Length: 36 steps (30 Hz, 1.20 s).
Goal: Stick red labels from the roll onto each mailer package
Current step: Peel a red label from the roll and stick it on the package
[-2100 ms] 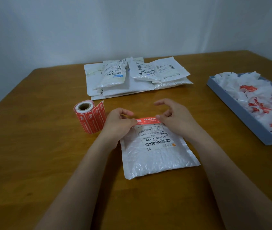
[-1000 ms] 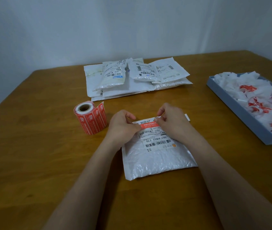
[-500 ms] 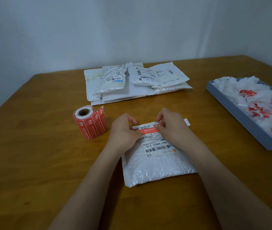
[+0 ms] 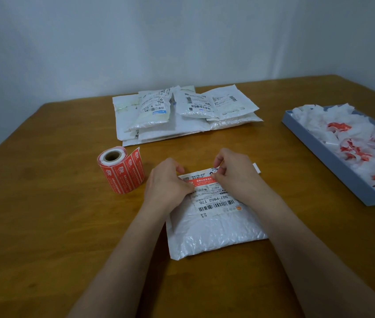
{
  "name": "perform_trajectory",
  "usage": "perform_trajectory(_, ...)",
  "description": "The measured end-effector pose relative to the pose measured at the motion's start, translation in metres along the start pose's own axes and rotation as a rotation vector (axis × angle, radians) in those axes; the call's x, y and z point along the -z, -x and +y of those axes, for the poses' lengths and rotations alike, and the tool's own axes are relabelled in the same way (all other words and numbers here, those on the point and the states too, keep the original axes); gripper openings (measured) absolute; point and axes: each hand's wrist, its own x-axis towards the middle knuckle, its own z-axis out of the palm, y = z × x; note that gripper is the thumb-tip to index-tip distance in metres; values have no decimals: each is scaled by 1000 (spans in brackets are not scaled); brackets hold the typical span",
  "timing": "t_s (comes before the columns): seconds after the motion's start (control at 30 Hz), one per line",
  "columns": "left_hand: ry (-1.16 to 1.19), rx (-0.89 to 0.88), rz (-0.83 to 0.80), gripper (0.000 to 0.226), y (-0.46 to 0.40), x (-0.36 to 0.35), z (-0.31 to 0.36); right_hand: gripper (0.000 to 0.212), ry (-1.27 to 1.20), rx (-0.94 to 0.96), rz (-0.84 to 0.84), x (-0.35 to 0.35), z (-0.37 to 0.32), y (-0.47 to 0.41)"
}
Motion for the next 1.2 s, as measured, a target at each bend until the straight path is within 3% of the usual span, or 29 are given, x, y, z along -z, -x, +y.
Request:
perform_trajectory(0.33,-11,24,-20,41,-2,1,0,23,-2,17,17,3,0,3)
perform_trajectory(0.67,-70,-20,69,45,1,-4,-2,33,20,-11,59,1,4,0)
perform_trajectory(1.2,-140,-44,31,42,2,2,4,30,32,41,43,5,2,2)
